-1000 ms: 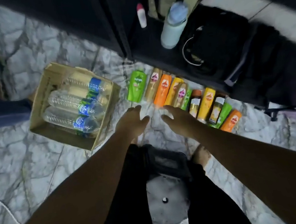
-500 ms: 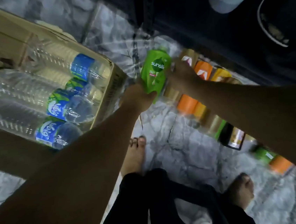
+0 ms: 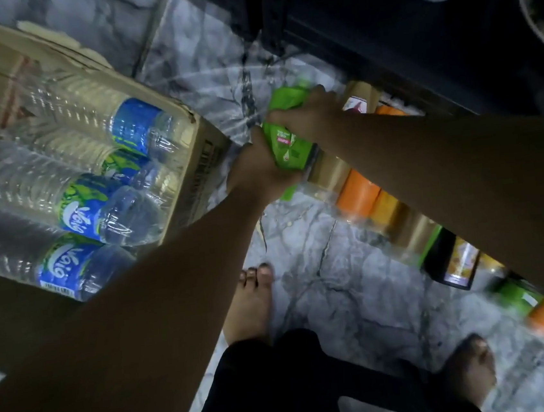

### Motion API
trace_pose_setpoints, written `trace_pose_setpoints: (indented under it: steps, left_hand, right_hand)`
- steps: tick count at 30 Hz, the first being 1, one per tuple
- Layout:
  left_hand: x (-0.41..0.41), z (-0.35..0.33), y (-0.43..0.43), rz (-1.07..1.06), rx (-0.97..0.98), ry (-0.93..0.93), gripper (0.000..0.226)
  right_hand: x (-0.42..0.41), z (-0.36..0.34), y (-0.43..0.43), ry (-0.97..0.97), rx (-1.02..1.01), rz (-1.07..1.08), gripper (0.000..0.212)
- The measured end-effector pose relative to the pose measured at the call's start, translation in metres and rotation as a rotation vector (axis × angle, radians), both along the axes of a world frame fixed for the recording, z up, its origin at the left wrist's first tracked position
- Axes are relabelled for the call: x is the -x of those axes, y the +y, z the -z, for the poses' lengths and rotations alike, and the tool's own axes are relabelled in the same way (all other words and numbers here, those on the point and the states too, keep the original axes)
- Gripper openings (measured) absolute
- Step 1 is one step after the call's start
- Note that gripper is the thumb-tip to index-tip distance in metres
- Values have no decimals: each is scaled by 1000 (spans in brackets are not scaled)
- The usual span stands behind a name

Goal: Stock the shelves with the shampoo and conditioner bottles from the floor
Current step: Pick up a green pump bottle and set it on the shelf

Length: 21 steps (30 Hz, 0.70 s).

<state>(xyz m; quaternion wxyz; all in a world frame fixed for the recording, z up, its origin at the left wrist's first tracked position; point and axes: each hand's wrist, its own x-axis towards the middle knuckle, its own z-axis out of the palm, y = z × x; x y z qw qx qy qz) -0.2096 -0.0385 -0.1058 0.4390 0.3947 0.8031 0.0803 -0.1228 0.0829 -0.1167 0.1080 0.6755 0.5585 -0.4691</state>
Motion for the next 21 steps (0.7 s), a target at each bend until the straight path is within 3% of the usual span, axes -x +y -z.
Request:
trace_pose_setpoints:
  steps: [5,8,11,16,21]
  left_hand:
    - [-6,-29,-35,-67,-38,-40,81]
    - [-18,-68,-66,-123,-32,-105,77]
    - [-33,-115,-96,-233,-42,-194,78]
    - [-47,-214,-128,-301,-39,-371,83]
    - [-53,-333,-132,-273,-59,-599,79]
  right_hand:
    - [-15,-25,-30,156,57,112,101]
    - [-30,-56,-64,336,98,309,101]
    - [-47,-103,-91,436,182,368,96]
    - [-74,-210,-120,467,195,323,87]
    - [-98,-351,-128,533,82,363,74]
